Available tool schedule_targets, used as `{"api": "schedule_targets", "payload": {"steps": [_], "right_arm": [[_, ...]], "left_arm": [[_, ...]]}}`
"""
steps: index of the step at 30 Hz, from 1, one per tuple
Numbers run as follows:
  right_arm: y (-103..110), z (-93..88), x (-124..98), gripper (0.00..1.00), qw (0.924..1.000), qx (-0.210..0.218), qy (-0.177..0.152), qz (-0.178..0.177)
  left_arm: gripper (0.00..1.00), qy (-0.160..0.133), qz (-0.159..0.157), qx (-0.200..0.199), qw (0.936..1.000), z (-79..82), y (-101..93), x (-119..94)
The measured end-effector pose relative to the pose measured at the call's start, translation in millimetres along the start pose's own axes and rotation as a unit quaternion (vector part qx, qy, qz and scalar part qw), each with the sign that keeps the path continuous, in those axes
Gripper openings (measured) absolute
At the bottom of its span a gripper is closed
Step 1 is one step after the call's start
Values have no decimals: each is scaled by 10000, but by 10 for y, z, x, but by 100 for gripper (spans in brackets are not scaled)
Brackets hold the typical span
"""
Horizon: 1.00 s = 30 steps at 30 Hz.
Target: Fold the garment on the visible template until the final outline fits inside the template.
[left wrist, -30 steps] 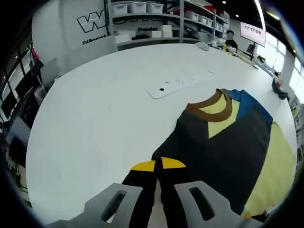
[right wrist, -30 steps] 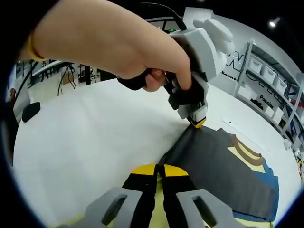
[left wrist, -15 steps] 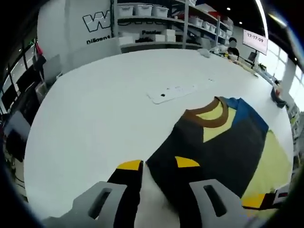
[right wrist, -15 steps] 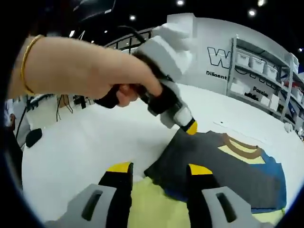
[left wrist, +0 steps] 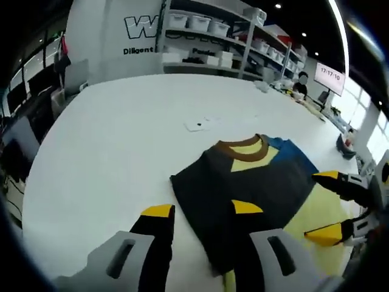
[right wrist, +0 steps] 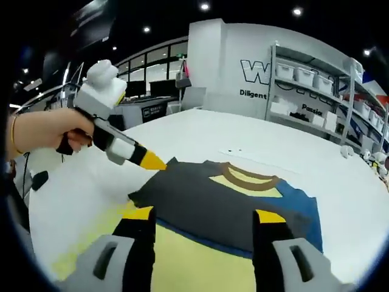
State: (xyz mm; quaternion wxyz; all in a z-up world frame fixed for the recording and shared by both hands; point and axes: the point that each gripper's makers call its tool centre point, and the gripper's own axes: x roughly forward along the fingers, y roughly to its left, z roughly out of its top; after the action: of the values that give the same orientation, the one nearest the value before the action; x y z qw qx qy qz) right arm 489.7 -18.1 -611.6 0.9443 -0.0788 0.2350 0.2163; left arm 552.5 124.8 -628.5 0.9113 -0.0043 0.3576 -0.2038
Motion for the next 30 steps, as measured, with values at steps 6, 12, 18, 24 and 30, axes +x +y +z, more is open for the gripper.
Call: {"api": "schedule_targets", "payload": {"steps": [6, 12, 18, 24, 30], "right_arm": [[-280, -173, -273, 68, 9997, 25, 234, -48], [-443, -363, -469, 71, 9988, 225, 417, -98], [-593, -541, -747, 71, 9979, 387, 472, -232], [-688, -712, -939, 70, 9969, 429, 578, -330], [-785, -814, -1115, 69, 9954, 547, 640, -454]], "left_arm": [[36, 151, 124, 122, 9997, -158, -70, -103], [32, 356, 102, 126, 9992, -388, -170, -142], [21, 541, 251, -163, 9981, -688, -152, -170], [12, 498, 268, -107, 9983, -704, -217, -151], [6, 513, 419, 297, 9974, -691, -238, -161]]}}
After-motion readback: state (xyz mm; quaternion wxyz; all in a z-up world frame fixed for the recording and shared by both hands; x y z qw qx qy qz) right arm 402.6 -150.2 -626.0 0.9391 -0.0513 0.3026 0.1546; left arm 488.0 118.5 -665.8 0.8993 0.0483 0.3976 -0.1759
